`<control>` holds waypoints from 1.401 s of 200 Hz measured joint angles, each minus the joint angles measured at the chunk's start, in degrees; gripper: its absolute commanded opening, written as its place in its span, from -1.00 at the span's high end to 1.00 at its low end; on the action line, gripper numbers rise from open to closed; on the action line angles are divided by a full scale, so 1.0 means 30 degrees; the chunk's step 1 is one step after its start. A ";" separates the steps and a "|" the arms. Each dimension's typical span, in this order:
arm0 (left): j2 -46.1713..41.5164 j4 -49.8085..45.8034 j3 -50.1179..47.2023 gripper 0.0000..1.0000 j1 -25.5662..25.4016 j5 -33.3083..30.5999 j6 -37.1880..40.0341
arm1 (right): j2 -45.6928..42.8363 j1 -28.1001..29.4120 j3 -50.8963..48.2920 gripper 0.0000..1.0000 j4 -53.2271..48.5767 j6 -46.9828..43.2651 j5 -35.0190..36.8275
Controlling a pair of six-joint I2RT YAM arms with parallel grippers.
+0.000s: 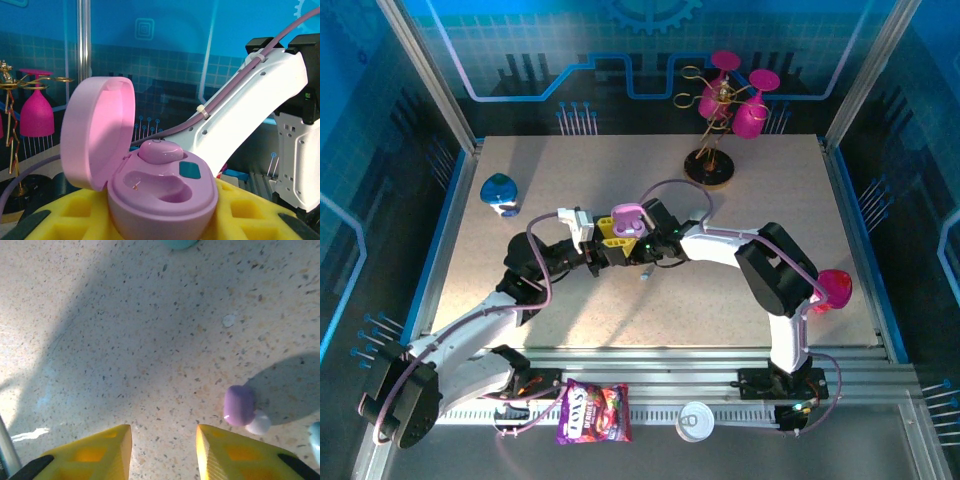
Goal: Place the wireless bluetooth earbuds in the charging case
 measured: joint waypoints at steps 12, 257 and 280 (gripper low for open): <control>0.0000 0.0000 0.0000 0.44 0.0000 0.0000 0.0000 | 0.0044 0.0007 0.0306 0.20 -0.0146 -0.0175 0.0466; -0.0495 -0.0007 -0.0022 0.44 0.0000 -0.0080 0.0007 | 0.3694 0.1173 0.6630 0.71 -0.7890 -0.1654 0.6798; -0.0495 -0.0007 -0.0022 0.44 0.0000 -0.0087 0.0007 | 0.3672 0.1166 0.6557 0.71 -0.7796 -0.1559 0.6732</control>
